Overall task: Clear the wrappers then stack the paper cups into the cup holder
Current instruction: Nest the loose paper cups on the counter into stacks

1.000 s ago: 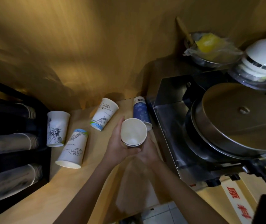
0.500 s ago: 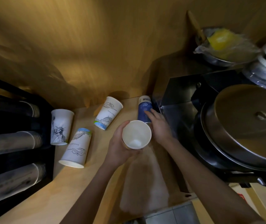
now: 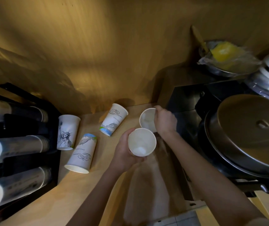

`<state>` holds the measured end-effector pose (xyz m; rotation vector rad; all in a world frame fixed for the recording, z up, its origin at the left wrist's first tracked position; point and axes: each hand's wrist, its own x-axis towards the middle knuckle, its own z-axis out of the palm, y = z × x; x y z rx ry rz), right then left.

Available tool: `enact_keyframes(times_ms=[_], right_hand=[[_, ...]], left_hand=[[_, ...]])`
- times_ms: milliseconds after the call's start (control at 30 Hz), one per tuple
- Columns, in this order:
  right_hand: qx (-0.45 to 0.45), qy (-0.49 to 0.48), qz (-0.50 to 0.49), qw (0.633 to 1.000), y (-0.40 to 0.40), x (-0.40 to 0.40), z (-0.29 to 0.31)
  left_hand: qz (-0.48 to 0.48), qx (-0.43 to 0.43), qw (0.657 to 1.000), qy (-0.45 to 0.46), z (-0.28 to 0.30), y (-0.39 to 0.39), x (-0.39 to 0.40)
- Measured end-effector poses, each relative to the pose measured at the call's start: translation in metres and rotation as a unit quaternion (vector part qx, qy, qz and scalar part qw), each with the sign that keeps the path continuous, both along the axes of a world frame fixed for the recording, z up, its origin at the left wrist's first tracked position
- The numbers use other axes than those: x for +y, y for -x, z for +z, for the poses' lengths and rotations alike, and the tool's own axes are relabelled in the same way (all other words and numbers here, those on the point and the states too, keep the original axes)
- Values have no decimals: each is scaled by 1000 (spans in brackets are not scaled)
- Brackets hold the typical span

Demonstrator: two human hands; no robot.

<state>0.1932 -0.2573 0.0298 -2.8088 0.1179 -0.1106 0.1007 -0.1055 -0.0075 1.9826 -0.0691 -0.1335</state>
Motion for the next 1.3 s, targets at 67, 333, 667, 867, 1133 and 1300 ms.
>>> enact_keyframes(times_ms=[67, 333, 667, 867, 1133, 1300], right_hand=[[-25, -16, -23, 999, 1, 1, 23], [-92, -108, 20, 990, 22, -6, 136], [-16, -98, 97, 990, 64, -4, 150], [-12, -18, 100, 995, 77, 8, 94], [55, 9, 97, 994, 90, 12, 38], [96, -41, 63, 993, 77, 3, 38]], left_hand=[[4, 11, 1000, 4, 1, 0, 0], [9, 9, 1000, 3, 7, 1, -1], [22, 18, 999, -17, 14, 5, -3], [29, 15, 999, -10, 10, 5, -3], [30, 12, 999, -13, 5, 3, -2], [11, -15, 999, -38, 14, -5, -11]])
